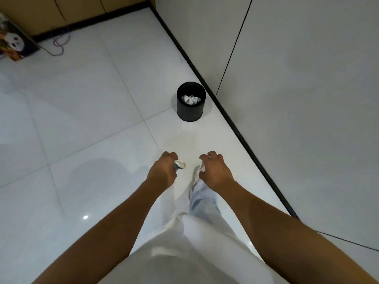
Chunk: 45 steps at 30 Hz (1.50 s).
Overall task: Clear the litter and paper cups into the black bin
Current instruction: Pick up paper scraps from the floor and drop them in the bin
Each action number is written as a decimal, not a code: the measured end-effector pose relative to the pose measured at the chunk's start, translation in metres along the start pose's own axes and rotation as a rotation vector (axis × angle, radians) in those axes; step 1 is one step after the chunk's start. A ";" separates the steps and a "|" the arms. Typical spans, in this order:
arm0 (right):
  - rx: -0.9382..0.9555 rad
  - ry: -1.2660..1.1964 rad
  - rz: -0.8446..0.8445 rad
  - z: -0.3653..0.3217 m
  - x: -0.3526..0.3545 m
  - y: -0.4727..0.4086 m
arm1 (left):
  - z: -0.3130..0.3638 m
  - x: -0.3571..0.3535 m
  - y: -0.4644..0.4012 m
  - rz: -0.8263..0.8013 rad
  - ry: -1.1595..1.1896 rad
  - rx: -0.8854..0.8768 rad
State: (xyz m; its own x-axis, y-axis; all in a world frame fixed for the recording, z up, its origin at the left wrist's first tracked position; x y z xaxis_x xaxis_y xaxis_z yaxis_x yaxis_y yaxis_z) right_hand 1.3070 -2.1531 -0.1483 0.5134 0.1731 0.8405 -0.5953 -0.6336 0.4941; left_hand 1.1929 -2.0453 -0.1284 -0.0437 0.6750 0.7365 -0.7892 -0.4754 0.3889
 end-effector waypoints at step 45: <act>-0.068 -0.100 -0.395 0.001 0.026 -0.684 | -0.131 0.042 -0.595 0.102 0.348 0.503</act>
State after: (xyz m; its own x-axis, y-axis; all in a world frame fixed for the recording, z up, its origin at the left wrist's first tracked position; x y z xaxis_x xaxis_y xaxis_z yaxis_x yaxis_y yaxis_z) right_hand 1.7284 -1.7160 -0.4652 0.7659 0.3170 0.5594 -0.3782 -0.4815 0.7906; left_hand 1.5803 -1.6601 -0.4010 -0.3681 0.7163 0.5928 -0.3889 -0.6977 0.6016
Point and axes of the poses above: each hand's wrist, its own y-axis away from the middle knuckle, its own x-axis out of the back of the hand, z = x × y, the point moved 8 cm from there along -y, towards the middle knuckle, and after that the axes turned 11 degrees about -x, right-handed, at the moved point
